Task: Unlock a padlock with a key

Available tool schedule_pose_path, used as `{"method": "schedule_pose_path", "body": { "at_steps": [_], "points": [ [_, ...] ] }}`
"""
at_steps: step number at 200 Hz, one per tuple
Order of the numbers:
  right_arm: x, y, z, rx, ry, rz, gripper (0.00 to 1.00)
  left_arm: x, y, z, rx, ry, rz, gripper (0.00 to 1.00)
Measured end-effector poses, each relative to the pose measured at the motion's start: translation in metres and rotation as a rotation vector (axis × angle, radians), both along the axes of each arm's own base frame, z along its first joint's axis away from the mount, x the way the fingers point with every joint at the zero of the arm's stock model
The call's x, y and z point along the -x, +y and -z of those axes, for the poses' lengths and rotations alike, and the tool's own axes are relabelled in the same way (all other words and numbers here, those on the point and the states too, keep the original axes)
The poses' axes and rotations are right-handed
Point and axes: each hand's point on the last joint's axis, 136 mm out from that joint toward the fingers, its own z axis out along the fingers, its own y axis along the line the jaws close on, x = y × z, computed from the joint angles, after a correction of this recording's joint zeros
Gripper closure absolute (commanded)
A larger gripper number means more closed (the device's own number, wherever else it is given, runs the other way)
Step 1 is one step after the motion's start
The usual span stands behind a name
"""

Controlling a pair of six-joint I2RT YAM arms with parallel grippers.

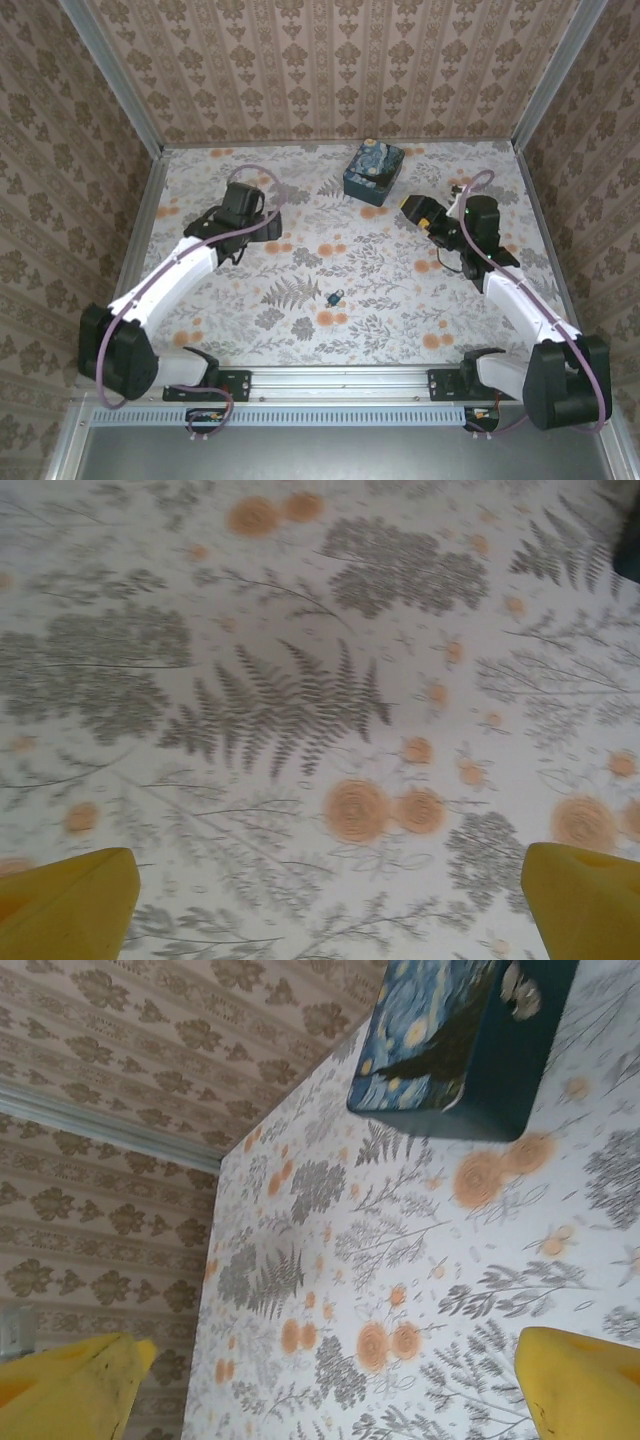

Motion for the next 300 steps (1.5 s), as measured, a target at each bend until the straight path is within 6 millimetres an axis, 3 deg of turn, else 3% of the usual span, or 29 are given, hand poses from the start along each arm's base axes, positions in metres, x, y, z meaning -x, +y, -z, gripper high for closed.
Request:
{"method": "schedule_pose_path", "body": {
  "at_steps": [67, 102, 137, 162, 183, 220, 262, 300],
  "points": [
    [0.012, -0.061, 0.002, 0.247, -0.028, 0.199, 0.0, 0.012, 0.08, -0.012, -0.163, -0.253, -0.133, 0.0],
    [0.025, -0.098, 0.016, 0.431, -0.062, 0.348, 0.0, 0.013, 0.117, 0.006, -0.218, -0.292, -0.213, 0.0],
    [0.025, -0.125, 0.036, 0.602, -0.029, 0.428, 0.0, -0.007, 0.144, 0.032, -0.26, -0.299, -0.281, 0.0],
    [0.015, -0.136, 0.045, 0.688, -0.031, 0.458, 0.0, -0.016, 0.145, 0.066, -0.301, -0.269, -0.255, 0.0],
    [0.012, -0.141, 0.066, 0.738, -0.049, 0.468, 0.01, -0.019, 0.143, 0.086, -0.31, -0.26, -0.224, 0.0],
    [0.01, -0.141, 0.112, 0.808, -0.045, 0.425, 0.0, -0.038, 0.143, 0.08, -0.269, -0.353, -0.196, 0.0],
    [-0.012, -0.129, 0.101, 0.852, -0.187, 0.37, 0.0, -0.052, 0.138, 0.096, -0.22, -0.371, -0.149, 0.0],
    [-0.022, -0.107, 0.13, 0.892, -0.205, 0.244, 0.0, -0.055, 0.139, 0.095, -0.192, -0.388, -0.132, 0.0]
  ]
}}
